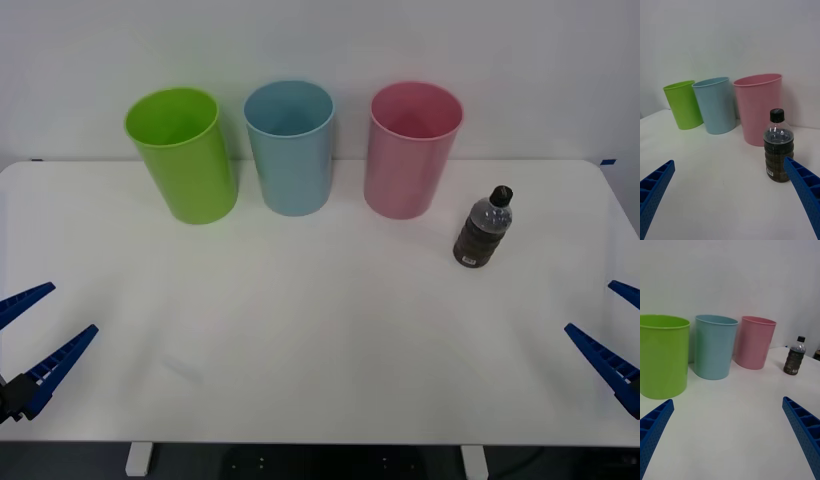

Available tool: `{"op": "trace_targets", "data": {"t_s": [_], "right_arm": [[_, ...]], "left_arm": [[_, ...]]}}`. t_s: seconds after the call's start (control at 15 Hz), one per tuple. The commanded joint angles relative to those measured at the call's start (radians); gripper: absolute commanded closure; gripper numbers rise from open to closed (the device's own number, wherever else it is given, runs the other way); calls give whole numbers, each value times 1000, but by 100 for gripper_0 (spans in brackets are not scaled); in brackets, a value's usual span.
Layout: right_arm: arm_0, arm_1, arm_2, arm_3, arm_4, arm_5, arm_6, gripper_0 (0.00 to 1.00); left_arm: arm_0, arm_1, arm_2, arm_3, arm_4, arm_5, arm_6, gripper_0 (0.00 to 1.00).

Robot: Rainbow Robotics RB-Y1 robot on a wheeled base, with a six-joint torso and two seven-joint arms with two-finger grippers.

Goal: Grasp the object on the table and drop it into the matching bin: aluminum can to the light blue bin, PET bottle to the pink bin.

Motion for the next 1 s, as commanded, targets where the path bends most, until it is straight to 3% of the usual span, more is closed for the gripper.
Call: {"op": "trace_targets", "data": {"t_s": [0.07,0.67,1.0], "right_arm": [[0,0,0,0,0,0,0,0],[30,3,14,-23,-21,50,9,0],[31,3,43,6,-20,94,86,0]], "left_arm": [[0,0,0,0,0,0,0,0],[0,0,0,0,0,0,0,0],[0,0,0,0,0,0,0,0]]}}
